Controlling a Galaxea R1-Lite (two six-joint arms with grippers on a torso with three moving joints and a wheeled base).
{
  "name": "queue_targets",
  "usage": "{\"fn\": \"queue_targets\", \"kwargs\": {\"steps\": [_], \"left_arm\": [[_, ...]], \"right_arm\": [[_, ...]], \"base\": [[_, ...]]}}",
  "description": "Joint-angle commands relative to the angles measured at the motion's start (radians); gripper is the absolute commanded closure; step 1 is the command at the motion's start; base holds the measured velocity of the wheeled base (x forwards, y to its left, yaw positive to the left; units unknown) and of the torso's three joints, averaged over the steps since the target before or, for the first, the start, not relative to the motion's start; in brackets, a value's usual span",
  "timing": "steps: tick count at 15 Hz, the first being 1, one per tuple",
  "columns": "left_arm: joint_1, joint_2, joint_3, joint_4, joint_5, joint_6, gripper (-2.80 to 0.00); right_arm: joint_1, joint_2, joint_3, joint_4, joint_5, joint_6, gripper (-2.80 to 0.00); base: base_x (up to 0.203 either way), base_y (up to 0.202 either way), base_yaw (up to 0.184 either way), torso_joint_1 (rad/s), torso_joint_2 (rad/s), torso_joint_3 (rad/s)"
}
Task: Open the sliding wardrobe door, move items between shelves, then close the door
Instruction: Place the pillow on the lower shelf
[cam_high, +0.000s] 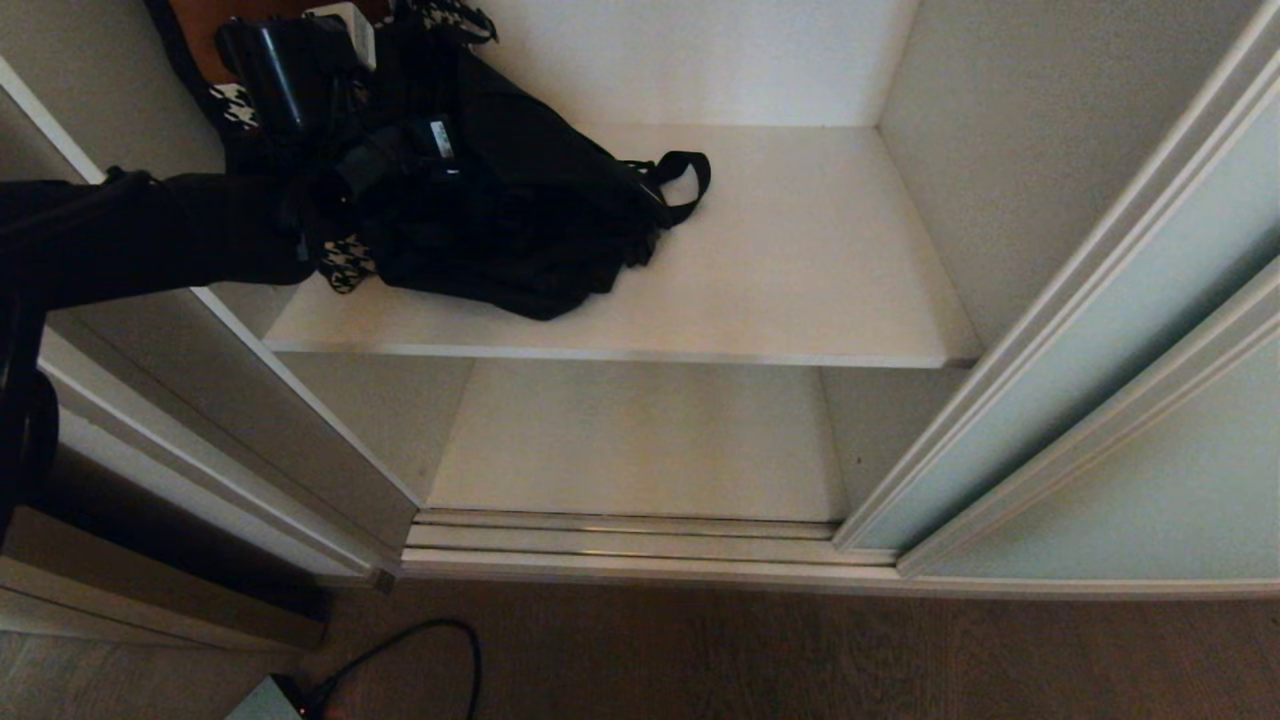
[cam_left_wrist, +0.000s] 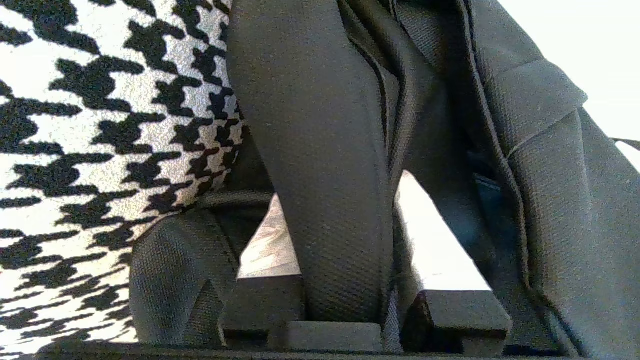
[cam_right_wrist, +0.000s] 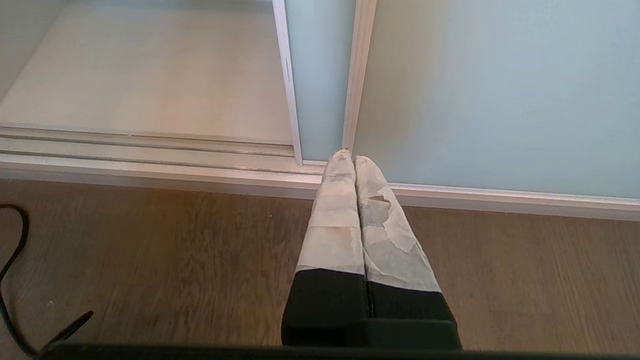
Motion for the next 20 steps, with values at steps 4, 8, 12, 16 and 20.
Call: {"fn": "queue_targets", "kwargs": {"steps": [4,8,12,16,20], "left_arm": [[-0.027,-0.052,0.003,0.001,0.008,-0.045,0.0],[-0.079,-0.106,0.022,0.015,0.06,-0.073,0.0],[-0.125,-0.178,0.039,0.033,0.089,-0.063,0.0],[-0.136,-0.238,0.093,0.036,0.107,-0.058,0.0],[-0.14,-0.264,0.095,0.036,0.109,-0.056,0.0]], "right_arm": [[0.0,-0.002,0.0,-0.001,-0.001,0.001,0.0],[0.0,-0.002,0.0,-0.001,0.0,0.001,0.0],[0.0,-0.002,0.0,-0.001,0.0,0.0,0.0],[0.0,-0.002,0.0,-0.001,0.0,0.001,0.0],[0.0,-0.002,0.0,-0.001,0.0,0.001,0.0]], "base": [[0.0,0.0,0.0,0.0,0.0,0.0],[0.0,0.0,0.0,0.0,0.0,0.0],[0.0,0.0,0.0,0.0,0.0,0.0],[0.0,0.0,0.0,0.0,0.0,0.0],[0.0,0.0,0.0,0.0,0.0,0.0]]}}
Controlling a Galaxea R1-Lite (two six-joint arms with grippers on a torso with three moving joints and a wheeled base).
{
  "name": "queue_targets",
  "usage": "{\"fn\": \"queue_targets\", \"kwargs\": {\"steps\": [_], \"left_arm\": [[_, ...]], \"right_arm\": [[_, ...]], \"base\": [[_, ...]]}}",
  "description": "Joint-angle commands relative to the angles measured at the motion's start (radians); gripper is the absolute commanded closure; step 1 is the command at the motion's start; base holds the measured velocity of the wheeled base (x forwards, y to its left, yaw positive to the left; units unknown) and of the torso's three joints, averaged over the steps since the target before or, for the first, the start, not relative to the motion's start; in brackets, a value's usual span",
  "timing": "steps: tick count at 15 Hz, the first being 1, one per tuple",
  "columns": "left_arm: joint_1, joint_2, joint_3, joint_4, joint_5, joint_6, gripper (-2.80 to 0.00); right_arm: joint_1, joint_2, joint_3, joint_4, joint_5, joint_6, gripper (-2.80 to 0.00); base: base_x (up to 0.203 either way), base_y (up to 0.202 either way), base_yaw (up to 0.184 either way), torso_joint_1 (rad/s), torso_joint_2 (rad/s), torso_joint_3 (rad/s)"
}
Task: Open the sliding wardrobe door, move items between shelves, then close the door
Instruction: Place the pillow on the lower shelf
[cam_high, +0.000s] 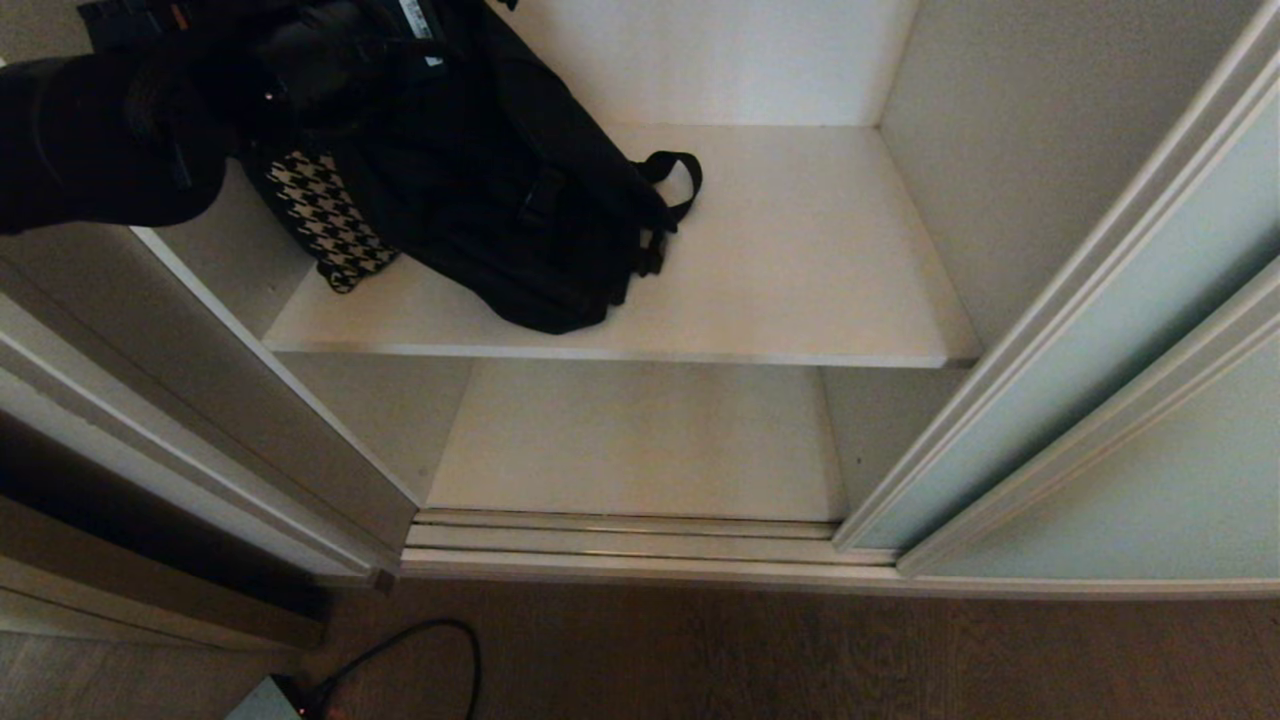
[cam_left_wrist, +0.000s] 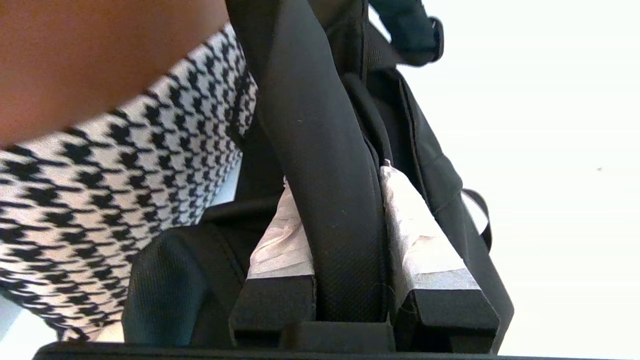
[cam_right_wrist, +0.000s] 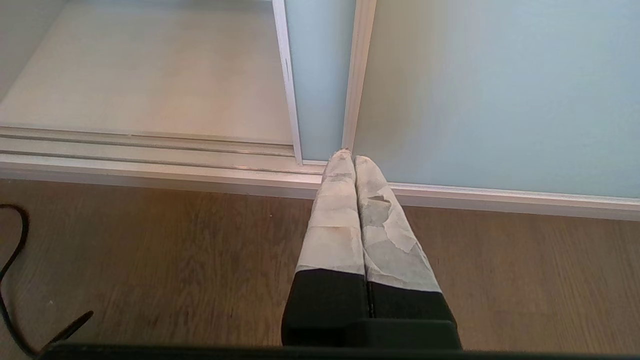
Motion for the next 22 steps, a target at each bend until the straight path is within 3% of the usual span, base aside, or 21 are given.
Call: {"fn": "queue_targets", "kwargs": {"steps": [1,6,12,15,19,22], "left_arm": [[-0.004,-0.033,0.012,-0.001,0.003,-0.002,0.0],[-0.006,-0.059,0.016,0.04,0.002,-0.001,0.0],[-0.006,-0.062,-0.001,0.04,0.002,0.013,0.0],[-0.018,-0.085,0.004,0.039,0.003,0.06,0.0],[-0.019,-0.185,0.039,0.056,0.0,0.069,0.0],[-0.018,-0.316,0.136,0.086,-0.012,0.095,0.0]], "right_arm": [[0.0,-0.002,0.0,-0.001,0.0,0.0,0.0],[0.0,-0.002,0.0,-0.001,0.0,0.0,0.0],[0.0,-0.002,0.0,-0.001,0.0,-0.001,0.0],[0.0,-0.002,0.0,-0.001,0.0,-0.001,0.0],[0.0,-0.002,0.0,-0.001,-0.001,0.0,0.0],[0.0,-0.002,0.0,-0.001,-0.001,0.0,0.0]], "base": [[0.0,0.0,0.0,0.0,0.0,0.0],[-0.011,0.0,0.0,0.0,0.0,0.0],[-0.186,0.0,0.0,0.004,0.0,0.002],[-0.086,0.0,-0.001,0.001,0.0,0.003],[0.0,0.0,0.0,0.0,0.0,0.0],[0.0,0.0,0.0,0.0,0.0,0.0]]}}
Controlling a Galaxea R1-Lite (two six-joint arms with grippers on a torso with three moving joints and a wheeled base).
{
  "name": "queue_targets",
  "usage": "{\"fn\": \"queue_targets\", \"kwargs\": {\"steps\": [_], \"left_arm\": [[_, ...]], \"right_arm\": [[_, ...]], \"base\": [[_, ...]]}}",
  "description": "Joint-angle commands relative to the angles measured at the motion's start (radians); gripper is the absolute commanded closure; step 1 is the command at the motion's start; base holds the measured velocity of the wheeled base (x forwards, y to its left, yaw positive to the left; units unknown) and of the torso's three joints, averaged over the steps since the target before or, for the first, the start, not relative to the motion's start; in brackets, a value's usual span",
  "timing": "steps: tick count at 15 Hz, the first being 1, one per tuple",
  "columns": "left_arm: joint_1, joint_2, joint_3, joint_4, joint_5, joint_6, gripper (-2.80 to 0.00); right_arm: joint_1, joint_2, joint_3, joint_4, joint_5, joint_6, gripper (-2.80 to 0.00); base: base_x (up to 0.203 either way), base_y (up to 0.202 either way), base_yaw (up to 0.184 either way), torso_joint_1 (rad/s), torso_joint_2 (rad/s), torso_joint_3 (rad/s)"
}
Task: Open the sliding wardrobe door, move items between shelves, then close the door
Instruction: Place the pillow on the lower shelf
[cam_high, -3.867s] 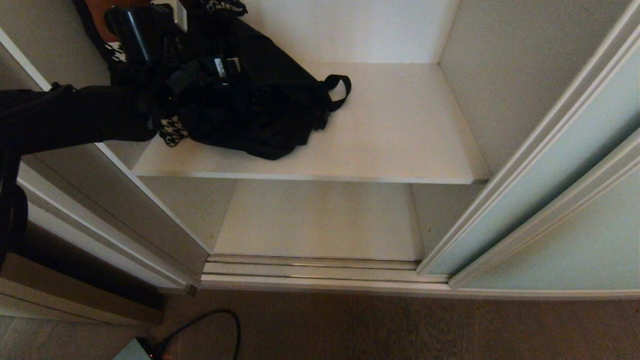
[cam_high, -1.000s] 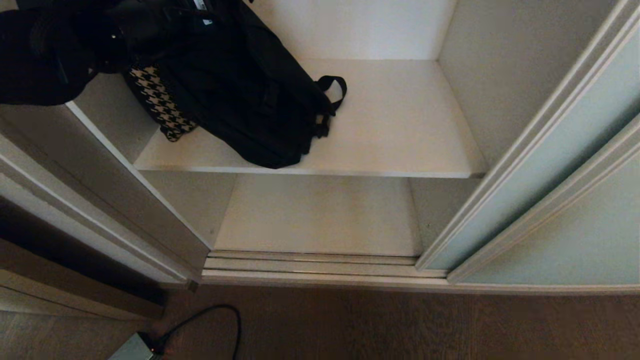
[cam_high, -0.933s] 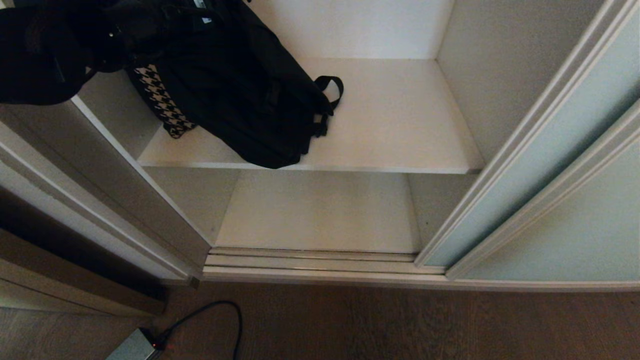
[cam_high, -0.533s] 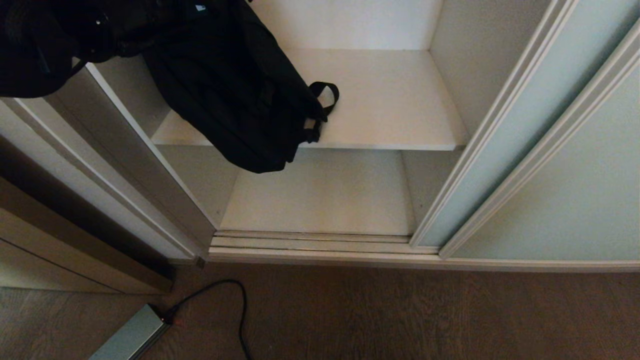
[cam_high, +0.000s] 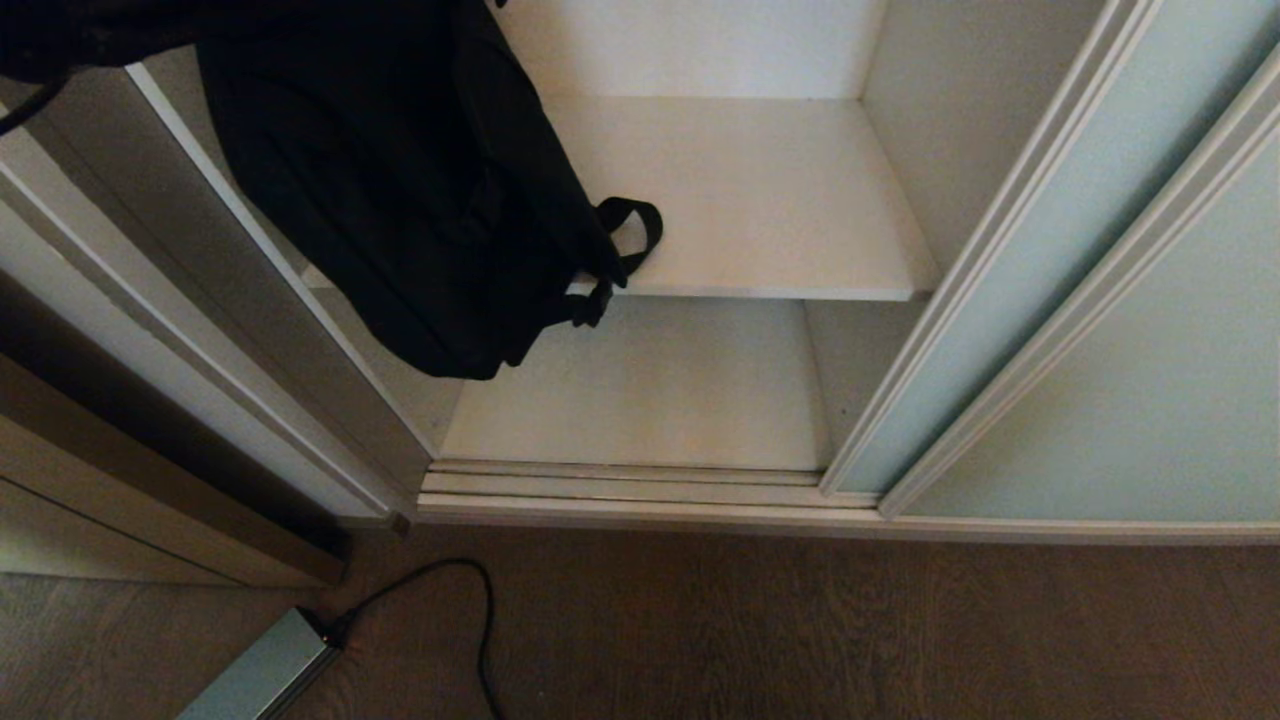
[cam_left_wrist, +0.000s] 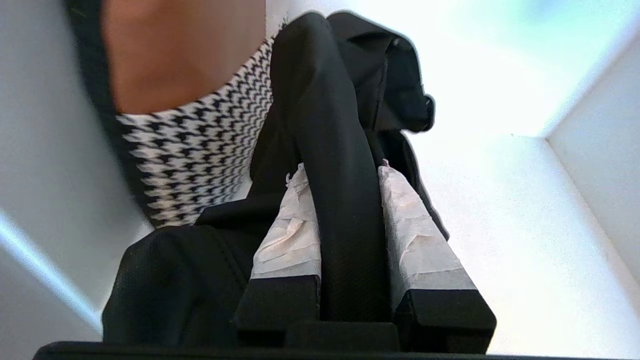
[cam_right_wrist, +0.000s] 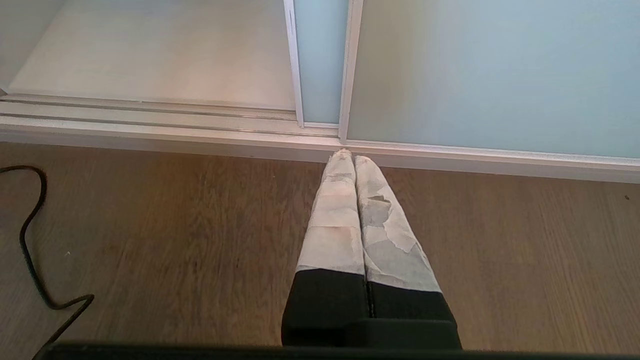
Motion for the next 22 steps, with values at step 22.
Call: {"fn": "queue_targets", "kwargs": {"steps": [22], "left_arm": [[0.265,-0.735,0.723,0.271,-0.221,-0.053,0.0]], "right_arm": [[0.0,-0.002,0.0,0.0,0.0,0.0,0.0]], "base": [[0.0,0.0,0.0,0.0,0.0,0.0]]}}
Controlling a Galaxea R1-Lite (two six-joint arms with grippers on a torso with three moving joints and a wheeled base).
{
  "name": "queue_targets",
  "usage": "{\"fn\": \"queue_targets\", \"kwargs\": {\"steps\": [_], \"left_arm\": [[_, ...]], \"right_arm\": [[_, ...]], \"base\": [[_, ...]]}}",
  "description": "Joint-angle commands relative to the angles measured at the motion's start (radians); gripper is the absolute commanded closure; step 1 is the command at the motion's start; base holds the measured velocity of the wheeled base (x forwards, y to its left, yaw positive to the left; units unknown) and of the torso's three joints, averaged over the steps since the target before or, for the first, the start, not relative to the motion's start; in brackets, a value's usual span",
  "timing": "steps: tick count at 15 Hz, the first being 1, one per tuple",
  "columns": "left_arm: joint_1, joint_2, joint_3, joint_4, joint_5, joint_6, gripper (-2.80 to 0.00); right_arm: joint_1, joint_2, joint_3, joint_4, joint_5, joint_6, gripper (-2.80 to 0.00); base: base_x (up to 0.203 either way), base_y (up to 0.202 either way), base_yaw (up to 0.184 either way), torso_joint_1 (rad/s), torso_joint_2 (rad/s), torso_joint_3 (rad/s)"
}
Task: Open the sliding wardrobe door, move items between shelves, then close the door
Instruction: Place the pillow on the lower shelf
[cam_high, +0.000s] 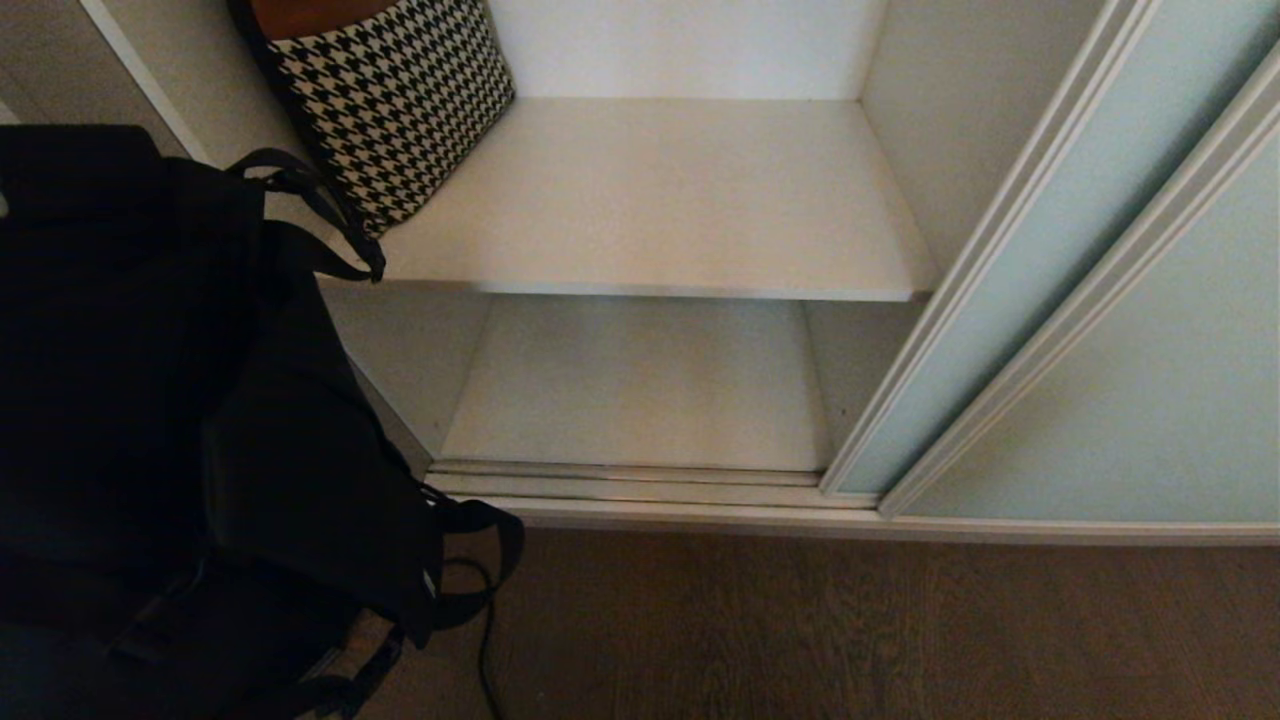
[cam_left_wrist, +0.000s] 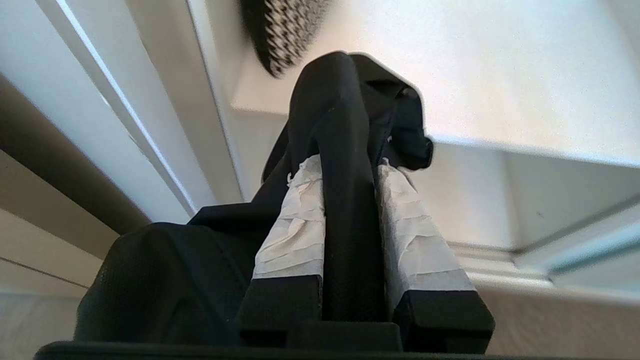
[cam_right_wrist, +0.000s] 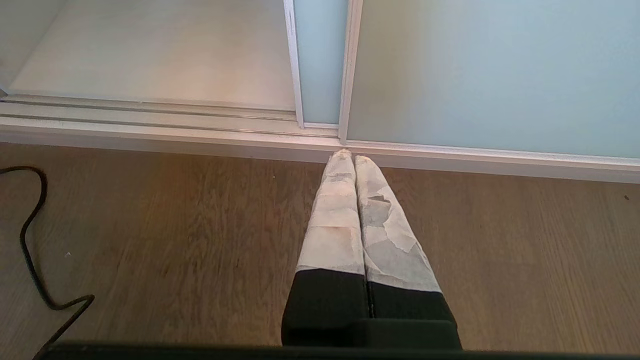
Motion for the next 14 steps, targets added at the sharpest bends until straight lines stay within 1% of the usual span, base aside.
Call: {"fn": "queue_targets", "kwargs": {"steps": [1,3,4,5,8,10,14], "left_arm": [[0.04,-0.041,0.042,0.002,-0.013,-0.006,0.0],[0.046,-0.08,0.096,0.003,-0.028,-0.027,0.0],[0.054,-0.098,0.123,0.006,-0.058,-0.031,0.0],[0.063,-0.1,0.126,0.007,-0.069,-0.031,0.0],[0.064,-0.099,0.15,0.006,-0.071,-0.032,0.0],[0.064,-0.104,0.195,0.005,-0.101,-0.03,0.0],[0.064,-0.089,0.199,-0.002,-0.106,-0.039,0.0]], "right_arm": [[0.0,-0.002,0.0,0.0,0.001,0.001,0.0],[0.0,-0.002,0.0,0.0,0.001,0.001,0.0],[0.0,-0.002,0.0,0.0,0.001,0.001,0.0],[0.0,-0.002,0.0,0.0,0.001,-0.001,0.0],[0.0,-0.002,0.0,0.0,0.001,0.001,0.0],[0.0,-0.002,0.0,0.0,0.001,0.001,0.0],[0.0,-0.002,0.0,0.0,0.001,0.001,0.0]], "base": [[0.0,0.0,0.0,0.0,0.0,0.0],[0.0,0.0,0.0,0.001,0.0,-0.021],[0.0,0.0,0.0,0.0,0.0,-0.111],[0.0,0.0,0.0,0.002,0.01,-0.149],[0.0,0.0,0.0,0.001,0.0,-0.18],[0.0,0.0,0.0,0.0,0.0,-0.198],[0.0,0.0,0.0,0.002,0.0,-0.201]]}}
